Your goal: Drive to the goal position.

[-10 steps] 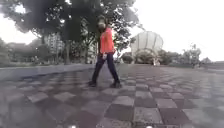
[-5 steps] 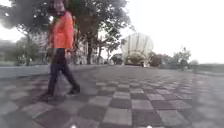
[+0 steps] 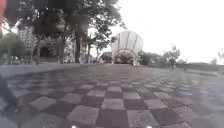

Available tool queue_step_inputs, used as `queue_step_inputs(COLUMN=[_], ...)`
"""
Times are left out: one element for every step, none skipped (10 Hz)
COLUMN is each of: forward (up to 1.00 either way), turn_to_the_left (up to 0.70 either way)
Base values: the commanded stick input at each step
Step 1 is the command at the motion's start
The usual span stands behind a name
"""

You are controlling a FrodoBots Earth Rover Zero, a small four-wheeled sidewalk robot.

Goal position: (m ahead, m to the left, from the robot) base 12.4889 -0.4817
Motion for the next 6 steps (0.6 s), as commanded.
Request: queue_step_inputs(forward=[1.00, 1.00, 1.00, 1.00, 1.00, 1.00], turn_to_the_left=[0.09, 0.09, 0.09, 0.09, 0.09, 0.09])
